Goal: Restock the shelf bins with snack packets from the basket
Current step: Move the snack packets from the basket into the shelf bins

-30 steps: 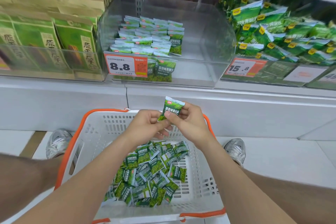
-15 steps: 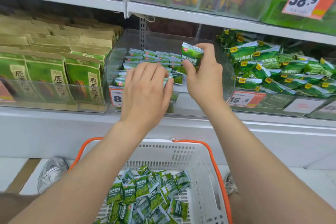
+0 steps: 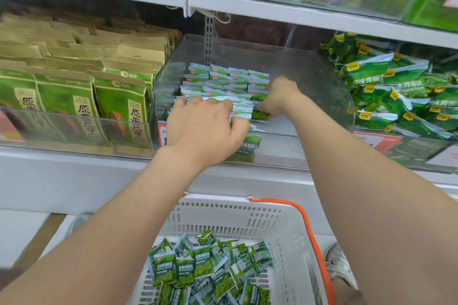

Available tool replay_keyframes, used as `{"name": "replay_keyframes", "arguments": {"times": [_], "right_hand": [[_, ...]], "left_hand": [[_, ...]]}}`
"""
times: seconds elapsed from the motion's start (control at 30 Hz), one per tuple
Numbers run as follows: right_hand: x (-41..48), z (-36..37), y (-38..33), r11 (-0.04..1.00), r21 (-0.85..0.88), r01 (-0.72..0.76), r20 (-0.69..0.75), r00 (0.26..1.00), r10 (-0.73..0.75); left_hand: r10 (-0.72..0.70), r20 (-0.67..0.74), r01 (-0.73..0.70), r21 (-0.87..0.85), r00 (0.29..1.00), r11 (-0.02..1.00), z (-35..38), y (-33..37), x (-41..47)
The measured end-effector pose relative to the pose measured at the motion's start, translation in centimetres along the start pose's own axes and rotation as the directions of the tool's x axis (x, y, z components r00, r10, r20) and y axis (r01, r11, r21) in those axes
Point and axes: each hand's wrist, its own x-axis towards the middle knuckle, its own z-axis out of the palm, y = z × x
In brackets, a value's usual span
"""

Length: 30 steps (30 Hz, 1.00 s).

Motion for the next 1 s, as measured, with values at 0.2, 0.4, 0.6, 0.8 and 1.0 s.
{"name": "replay_keyframes", "arguments": {"times": [0.2, 0.4, 0.6, 0.8, 1.0], "right_hand": [[-0.3, 0.5, 0.3, 0.999, -0.030, 0.021, -0.114, 0.993, -0.024], [-1.4, 0.2, 0.2, 0.993, -0.091, 0.079, 0.016, 0.997, -0.078], [-4.5, -1.7, 1.0, 0.995, 0.088, 0.039, 0.049, 0.998, -0.043], [-11.2, -0.5, 1.0, 0.942, 0.052, 0.332, -0.602, 0.763, -0.236], [-17.6, 5.7, 3.1, 0.773, -0.180, 0.608, -0.738, 0.436, -0.515]], "left_hand": [[0.014, -0.027, -0.014, -0.007, 1.000, 1.000, 0.0, 0.0, -0.3], [0.000, 0.004, 0.000, -0.065, 1.000, 0.998, -0.5, 0.0, -0.5], [-0.006, -0.072, 0.001, -0.074, 0.997, 0.997, -0.8, -0.1, -0.8], [0.078, -0.341, -0.131, -0.134, 0.937, 0.982, -0.6, 1.1, -2.6], [0.154, -0.495, -0.320, -0.271, 0.855, 0.908, 2.7, 1.9, -8.6]]}}
